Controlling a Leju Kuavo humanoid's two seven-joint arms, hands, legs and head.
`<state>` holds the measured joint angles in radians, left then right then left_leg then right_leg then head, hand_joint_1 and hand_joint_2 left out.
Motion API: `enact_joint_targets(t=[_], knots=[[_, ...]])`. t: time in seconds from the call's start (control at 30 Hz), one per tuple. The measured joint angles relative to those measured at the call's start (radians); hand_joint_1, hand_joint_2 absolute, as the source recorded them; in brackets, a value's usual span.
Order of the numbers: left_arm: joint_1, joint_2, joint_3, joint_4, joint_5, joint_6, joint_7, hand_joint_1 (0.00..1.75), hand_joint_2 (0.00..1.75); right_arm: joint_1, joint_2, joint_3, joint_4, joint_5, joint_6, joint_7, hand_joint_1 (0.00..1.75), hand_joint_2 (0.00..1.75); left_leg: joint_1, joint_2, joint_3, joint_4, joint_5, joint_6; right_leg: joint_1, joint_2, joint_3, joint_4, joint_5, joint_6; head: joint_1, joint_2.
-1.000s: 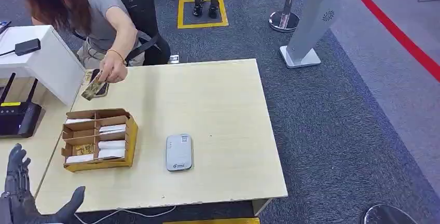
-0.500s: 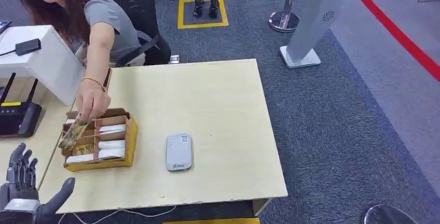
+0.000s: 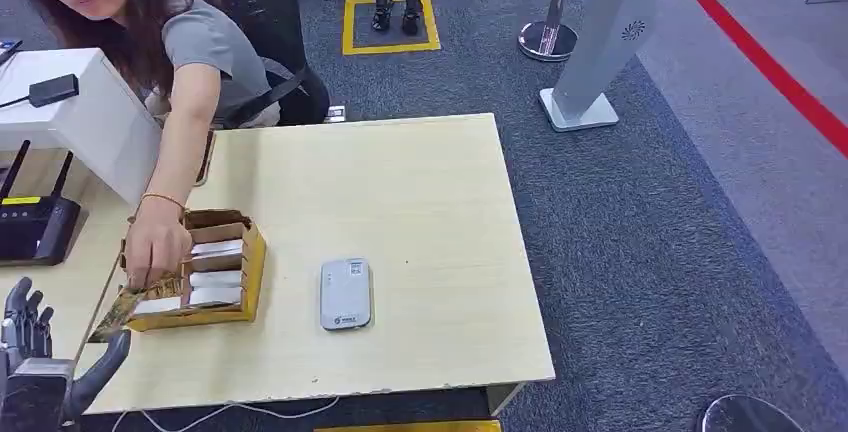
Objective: Pass the card to the sensor for recognition and then transmit it.
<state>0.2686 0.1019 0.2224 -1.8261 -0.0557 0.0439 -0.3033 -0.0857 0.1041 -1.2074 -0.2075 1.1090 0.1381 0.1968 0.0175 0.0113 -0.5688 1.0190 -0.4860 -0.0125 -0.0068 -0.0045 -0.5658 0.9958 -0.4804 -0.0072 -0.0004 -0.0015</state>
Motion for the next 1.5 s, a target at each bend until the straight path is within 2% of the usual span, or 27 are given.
enact_joint_targets(t=[0.23, 0.27, 0.3, 0.33, 1.5], knots=[[-0.021, -0.002, 0.001, 0.012, -0.023, -0.001, -0.003, 0.00, 1.75, 0.000, 0.000, 0.008, 0.000, 0.010, 0.011, -0.004, 0.00, 0.00, 0.000, 0.000, 0.000, 0.000, 0.000, 0.000, 0.000, 0.000, 0.000, 0.000, 0.000, 0.000, 0.000, 0.000], [-0.022, -0.002, 0.001, 0.012, -0.023, -0.001, -0.005, 0.26, 1.75, 0.000, 0.000, 0.008, 0.000, 0.010, 0.011, -0.005, 0.00, 0.00, 0.000, 0.000, 0.000, 0.000, 0.000, 0.000, 0.000, 0.000, 0.000, 0.000, 0.000, 0.000, 0.000, 0.000], [-0.022, -0.003, 0.001, 0.014, -0.023, -0.001, -0.005, 1.33, 1.75, 0.000, 0.000, 0.008, 0.000, 0.010, 0.011, -0.005, 0.00, 0.00, 0.000, 0.000, 0.000, 0.000, 0.000, 0.000, 0.000, 0.000, 0.000, 0.000, 0.000, 0.000, 0.000, 0.000], [-0.023, -0.005, 0.001, 0.015, -0.023, -0.001, -0.005, 1.75, 1.75, 0.000, 0.000, 0.009, 0.000, 0.010, 0.011, -0.005, 0.00, 0.00, 0.000, 0.000, 0.000, 0.000, 0.000, 0.000, 0.000, 0.000, 0.000, 0.000, 0.000, 0.000, 0.000, 0.000], [-0.027, -0.015, 0.001, 0.039, -0.019, -0.002, -0.013, 1.75, 1.75, 0.000, 0.000, 0.009, 0.000, 0.010, 0.010, -0.014, 0.00, 0.00, 0.000, 0.000, 0.000, 0.000, 0.000, 0.000, 0.000, 0.000, 0.000, 0.000, 0.000, 0.000, 0.000, 0.000]])
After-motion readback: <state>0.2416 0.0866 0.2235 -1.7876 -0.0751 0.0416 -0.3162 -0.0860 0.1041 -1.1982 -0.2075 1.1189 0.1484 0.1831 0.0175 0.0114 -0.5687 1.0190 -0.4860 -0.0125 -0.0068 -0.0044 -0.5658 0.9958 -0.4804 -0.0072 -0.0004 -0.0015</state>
